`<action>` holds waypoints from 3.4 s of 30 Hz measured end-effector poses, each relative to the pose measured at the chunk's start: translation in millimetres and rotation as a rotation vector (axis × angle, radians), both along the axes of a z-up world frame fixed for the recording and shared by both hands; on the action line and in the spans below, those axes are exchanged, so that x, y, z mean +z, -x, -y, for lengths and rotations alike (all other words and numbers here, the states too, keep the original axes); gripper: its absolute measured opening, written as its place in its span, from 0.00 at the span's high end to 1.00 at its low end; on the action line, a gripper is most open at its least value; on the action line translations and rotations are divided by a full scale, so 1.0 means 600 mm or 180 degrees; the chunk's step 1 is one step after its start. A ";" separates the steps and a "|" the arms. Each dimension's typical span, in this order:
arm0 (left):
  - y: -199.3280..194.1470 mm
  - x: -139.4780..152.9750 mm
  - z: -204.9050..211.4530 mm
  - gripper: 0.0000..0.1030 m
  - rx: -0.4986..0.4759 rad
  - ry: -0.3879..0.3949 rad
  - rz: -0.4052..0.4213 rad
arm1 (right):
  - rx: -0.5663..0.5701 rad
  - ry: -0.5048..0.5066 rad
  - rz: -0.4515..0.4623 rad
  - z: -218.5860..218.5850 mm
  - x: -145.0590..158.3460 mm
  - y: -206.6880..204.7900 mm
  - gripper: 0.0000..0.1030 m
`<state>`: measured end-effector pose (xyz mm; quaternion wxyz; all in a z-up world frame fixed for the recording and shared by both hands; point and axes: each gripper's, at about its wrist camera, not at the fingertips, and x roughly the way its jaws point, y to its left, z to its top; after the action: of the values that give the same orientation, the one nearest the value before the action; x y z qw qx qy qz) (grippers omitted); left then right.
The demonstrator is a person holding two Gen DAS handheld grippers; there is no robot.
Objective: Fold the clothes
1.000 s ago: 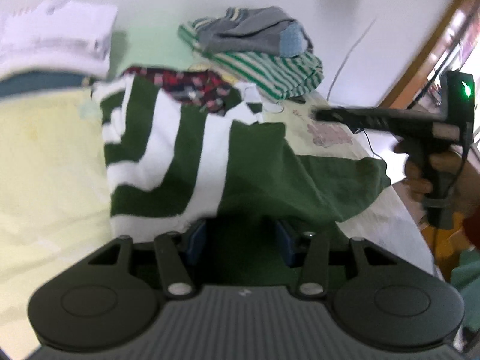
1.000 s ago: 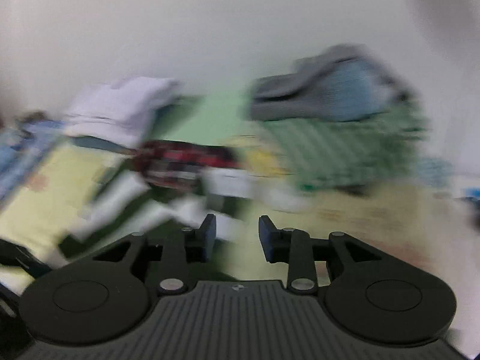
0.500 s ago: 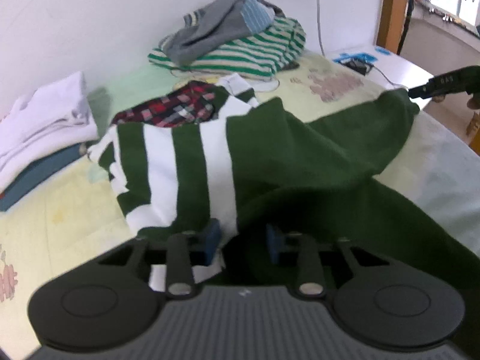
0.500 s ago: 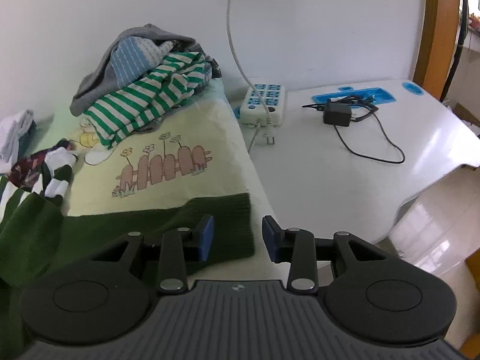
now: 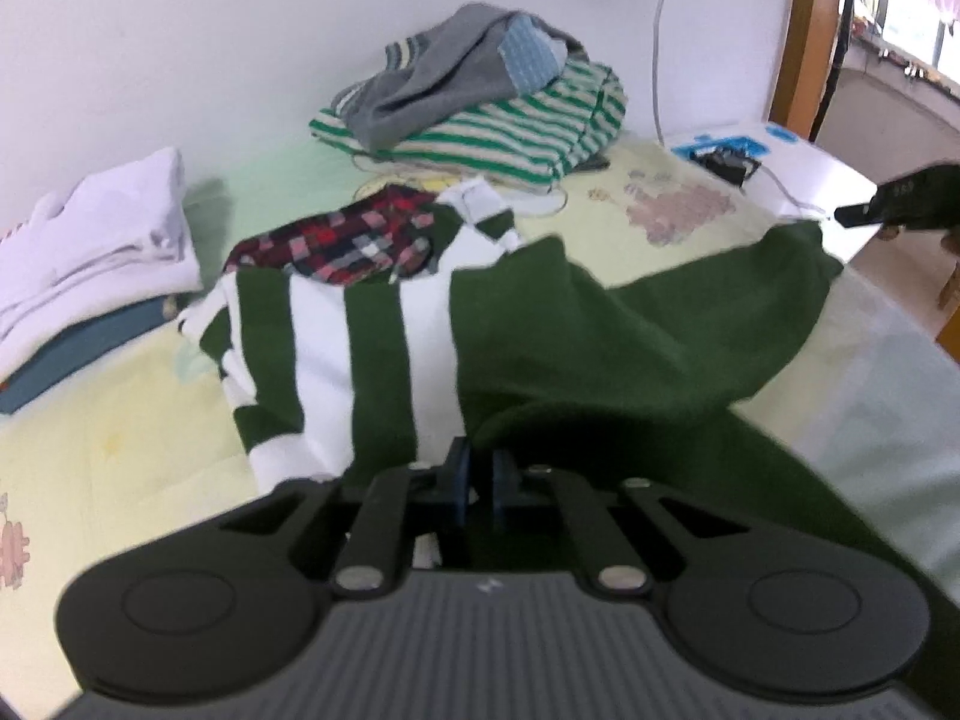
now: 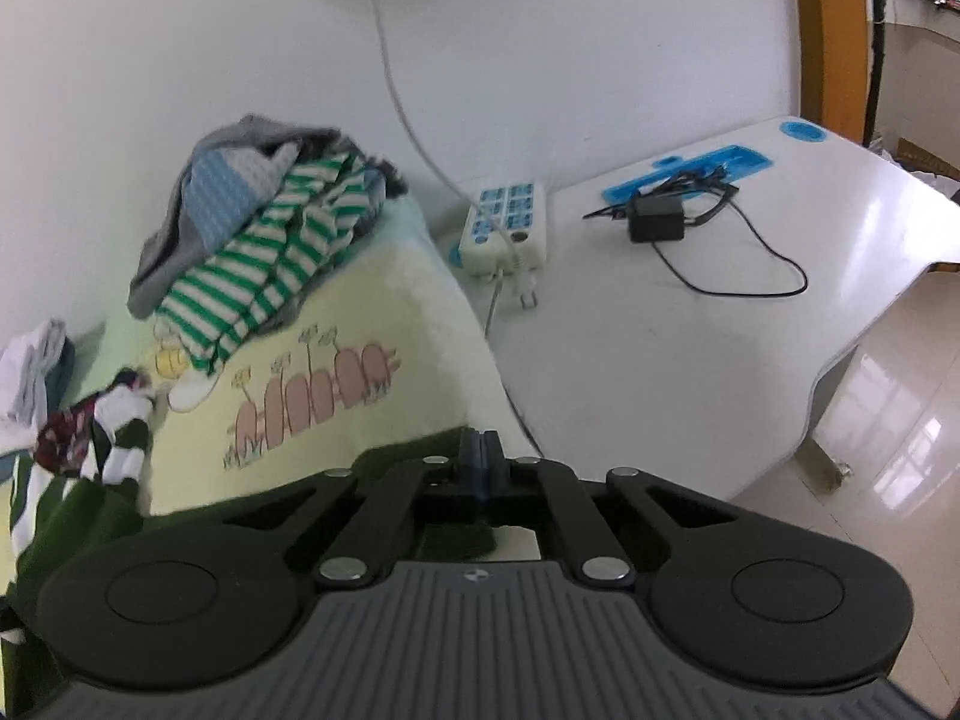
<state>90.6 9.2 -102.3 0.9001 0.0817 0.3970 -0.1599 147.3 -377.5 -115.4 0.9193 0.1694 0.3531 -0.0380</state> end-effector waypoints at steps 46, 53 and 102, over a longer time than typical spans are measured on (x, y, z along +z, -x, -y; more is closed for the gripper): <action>0.444 -0.014 -0.064 0.64 0.1483 0.0144 -0.0711 | 0.2262 -0.0815 -0.0350 -0.368 0.013 0.063 0.71; 0.468 -0.019 -0.079 0.63 0.1364 0.0529 -0.0695 | 0.1916 -0.0827 -0.0481 -0.401 -0.001 0.028 0.68; 0.486 0.060 -0.016 1.00 0.2308 0.0430 -0.0290 | 0.2196 -0.1310 -0.0185 -0.426 0.016 -0.076 0.89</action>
<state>-201.1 18.5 -66.2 0.8830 -0.1310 0.4284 0.1401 192.9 -121.8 -105.8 0.8146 0.2203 0.4154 0.3395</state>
